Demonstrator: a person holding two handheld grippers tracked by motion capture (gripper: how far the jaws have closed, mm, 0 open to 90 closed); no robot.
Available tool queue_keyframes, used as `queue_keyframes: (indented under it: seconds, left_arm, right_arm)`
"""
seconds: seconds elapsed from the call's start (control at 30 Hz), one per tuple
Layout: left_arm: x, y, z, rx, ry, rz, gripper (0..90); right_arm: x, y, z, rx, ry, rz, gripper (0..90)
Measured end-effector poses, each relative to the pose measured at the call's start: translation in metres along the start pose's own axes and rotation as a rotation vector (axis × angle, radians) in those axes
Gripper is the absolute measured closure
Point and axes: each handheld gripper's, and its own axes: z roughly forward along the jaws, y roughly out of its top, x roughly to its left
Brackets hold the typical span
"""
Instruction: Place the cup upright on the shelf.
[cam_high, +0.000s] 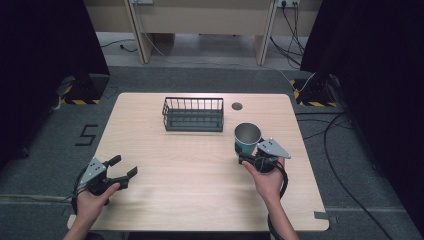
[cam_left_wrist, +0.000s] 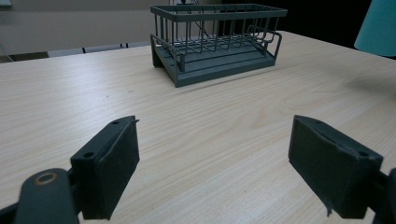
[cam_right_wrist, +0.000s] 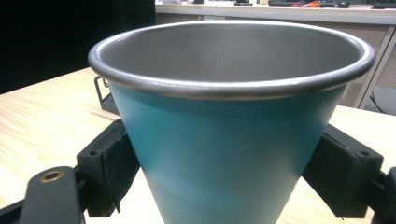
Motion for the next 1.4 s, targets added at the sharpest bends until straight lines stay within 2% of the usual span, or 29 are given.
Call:
queue_keyframes:
  seconds: [0.8,1.4]
  left_arm:
    - [0.000,0.000,0.001,0.003,-0.010,-0.004,15.8]
    - [0.000,-0.001,0.000,0.000,-0.008,-0.010,15.8]
  right_arm:
    - [0.004,0.017,0.018,-0.017,0.001,-0.011,18.5]
    - [0.009,0.029,0.031,-0.038,0.019,-0.002,18.5]
